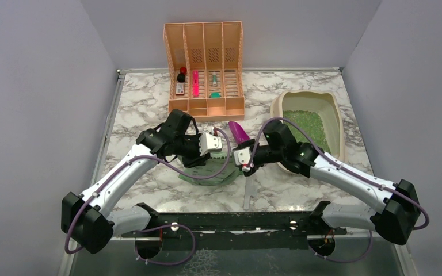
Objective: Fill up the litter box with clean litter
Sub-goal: Close the cat litter bag at the center of the board, then pick up the clamp at the center of the board.
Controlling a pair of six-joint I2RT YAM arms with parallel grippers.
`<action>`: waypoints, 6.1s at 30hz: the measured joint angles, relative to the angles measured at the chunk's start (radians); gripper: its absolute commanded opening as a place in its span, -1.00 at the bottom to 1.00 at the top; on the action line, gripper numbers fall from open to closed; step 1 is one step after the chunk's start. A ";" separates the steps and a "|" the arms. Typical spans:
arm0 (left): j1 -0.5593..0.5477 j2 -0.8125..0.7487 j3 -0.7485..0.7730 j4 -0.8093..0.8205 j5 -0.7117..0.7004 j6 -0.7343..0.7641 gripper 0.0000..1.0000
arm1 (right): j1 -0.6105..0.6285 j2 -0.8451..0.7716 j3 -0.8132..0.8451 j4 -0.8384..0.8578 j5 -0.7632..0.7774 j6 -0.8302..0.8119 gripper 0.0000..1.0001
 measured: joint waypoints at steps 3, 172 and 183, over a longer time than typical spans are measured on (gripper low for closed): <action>-0.003 -0.001 0.000 0.008 -0.022 -0.013 -0.15 | 0.000 0.003 -0.017 -0.003 0.104 -0.007 -0.08; 0.056 -0.285 0.005 0.558 -0.152 -0.578 0.98 | 0.198 -0.177 -0.483 -0.003 0.725 2.248 -0.99; 0.056 -0.257 0.005 0.554 -0.130 -0.626 0.97 | 0.198 -0.515 -0.481 -0.248 0.766 2.169 -0.99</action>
